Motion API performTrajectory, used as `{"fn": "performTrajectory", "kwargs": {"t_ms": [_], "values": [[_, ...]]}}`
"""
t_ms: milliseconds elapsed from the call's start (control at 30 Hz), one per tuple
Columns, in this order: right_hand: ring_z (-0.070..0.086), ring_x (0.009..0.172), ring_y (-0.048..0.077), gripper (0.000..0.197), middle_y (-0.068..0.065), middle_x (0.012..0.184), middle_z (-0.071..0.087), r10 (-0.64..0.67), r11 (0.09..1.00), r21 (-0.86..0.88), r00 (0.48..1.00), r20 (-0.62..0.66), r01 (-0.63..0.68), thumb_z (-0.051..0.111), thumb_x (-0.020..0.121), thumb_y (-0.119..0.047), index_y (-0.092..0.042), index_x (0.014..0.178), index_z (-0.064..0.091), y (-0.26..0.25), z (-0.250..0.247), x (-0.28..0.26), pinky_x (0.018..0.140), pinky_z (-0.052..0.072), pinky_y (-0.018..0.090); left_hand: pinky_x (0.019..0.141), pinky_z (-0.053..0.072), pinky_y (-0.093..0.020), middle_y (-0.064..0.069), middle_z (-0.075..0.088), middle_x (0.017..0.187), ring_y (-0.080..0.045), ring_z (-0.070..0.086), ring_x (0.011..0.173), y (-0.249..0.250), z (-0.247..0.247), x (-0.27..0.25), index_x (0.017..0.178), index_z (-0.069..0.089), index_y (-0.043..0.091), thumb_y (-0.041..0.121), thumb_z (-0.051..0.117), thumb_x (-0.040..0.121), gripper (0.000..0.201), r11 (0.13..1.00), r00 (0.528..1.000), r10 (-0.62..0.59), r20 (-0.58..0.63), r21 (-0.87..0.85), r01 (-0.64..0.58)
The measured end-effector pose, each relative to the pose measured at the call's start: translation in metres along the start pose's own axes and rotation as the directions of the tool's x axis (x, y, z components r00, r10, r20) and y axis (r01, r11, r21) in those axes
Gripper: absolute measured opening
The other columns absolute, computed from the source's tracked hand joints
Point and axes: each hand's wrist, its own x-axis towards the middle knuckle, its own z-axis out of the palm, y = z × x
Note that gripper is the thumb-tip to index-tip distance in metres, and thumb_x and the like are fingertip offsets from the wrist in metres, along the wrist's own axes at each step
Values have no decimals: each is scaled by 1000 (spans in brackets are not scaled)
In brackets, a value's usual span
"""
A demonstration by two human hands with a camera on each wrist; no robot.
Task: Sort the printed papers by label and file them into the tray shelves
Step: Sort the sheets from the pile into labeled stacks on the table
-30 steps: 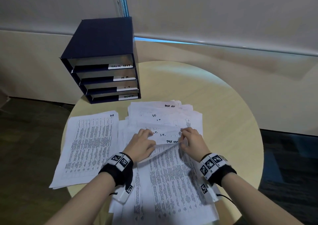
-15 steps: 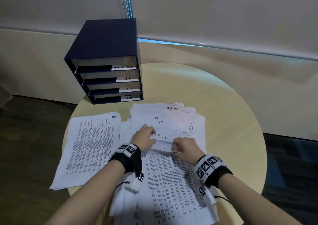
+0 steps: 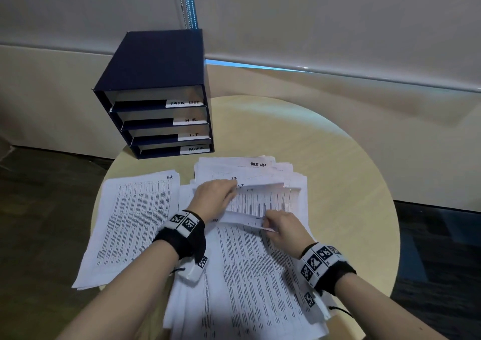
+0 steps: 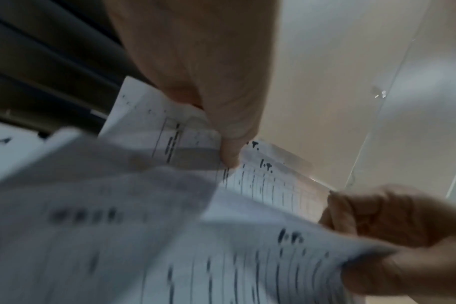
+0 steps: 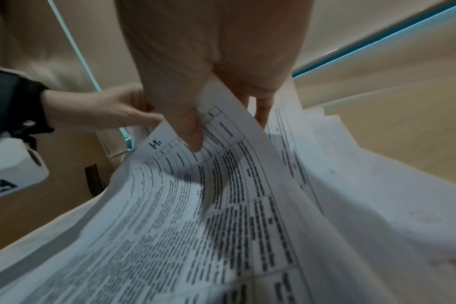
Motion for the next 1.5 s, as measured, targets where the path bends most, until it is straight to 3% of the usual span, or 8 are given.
{"fn": "performTrajectory", "kwargs": {"t_ms": [200, 333, 600, 767, 1067, 1133, 1267, 1500], "values": [[42, 116, 16, 12, -5, 124, 54, 89, 996, 48, 975, -202, -81, 61, 84, -13, -23, 82, 68, 19, 1, 0, 96, 35, 40, 68, 57, -35, -1, 71, 84, -18, 67, 71, -9, -88, 13, 93, 68, 12, 22, 52, 89, 20, 994, 889, 85, -449, -23, -106], [56, 94, 5, 22, -5, 98, 66, 196, 896, 424, 974, -115, -130, 66, 81, -5, -26, 75, 69, 26, -22, -14, 87, 41, 29, 68, 49, -16, 0, 72, 93, -7, 62, 77, -23, -138, 12, 94, 69, 7, 21, 62, 93, 16, 941, 787, -182, -589, -337, -35], [55, 65, 17, 27, 6, 64, 60, 247, 667, 744, 951, -183, -30, 51, 77, 19, -3, 66, 61, 20, -85, -33, 63, 44, 17, 82, 49, -37, -12, 72, 99, -21, 65, 86, -68, -142, 16, 96, 71, 11, 22, 71, 86, 15, 786, 948, -317, 14, -555, 272], [55, 67, 17, 20, 8, 68, 60, 217, 690, 724, 960, -175, -24, 55, 80, 12, -4, 69, 57, 9, -93, -17, 65, 42, 23, 76, 48, -29, -1, 71, 92, -17, 64, 82, -49, -91, 17, 94, 70, 14, 14, 75, 81, 14, 829, 901, -183, 394, -430, 356], [28, 129, 25, 10, 8, 141, 30, 199, 971, 167, 963, -182, -169, 62, 78, -10, -18, 79, 56, 2, -57, 22, 103, 31, 40, 56, 32, -24, 9, 49, 57, -3, 44, 50, -30, -58, 19, 71, 55, 15, 19, 66, 90, 22, 896, 854, -28, 520, -366, 252], [41, 123, 25, 8, 9, 137, 33, 182, 968, 208, 965, -188, -142, 60, 80, -7, -13, 82, 54, 1, -56, 27, 93, 38, 30, 72, 42, -38, -5, 49, 112, -20, 58, 74, -24, -53, 19, 87, 58, 6, 19, 60, 93, 15, 933, 831, -19, 556, -289, 214], [54, 69, 18, 30, 5, 127, 39, 46, 998, 58, 975, -218, -34, 57, 79, -4, -11, 108, 50, -3, -49, 24, 60, 43, 30, 78, 35, -30, 7, 45, 84, -15, 43, 81, -4, -31, 17, 92, 57, 9, 11, 47, 98, 12, 977, 801, 26, 598, -183, 105], [57, 93, 17, 28, -4, 96, 63, 70, 985, -160, 997, 15, -67, 56, 83, -11, -24, 107, 58, 10, -33, 24, 77, 52, 36, 94, 41, -34, -2, 58, 116, -19, 53, 102, 2, 8, 23, 118, 57, 15, 24, 42, 100, 24, 964, 785, 8, 620, -214, 159]]}}
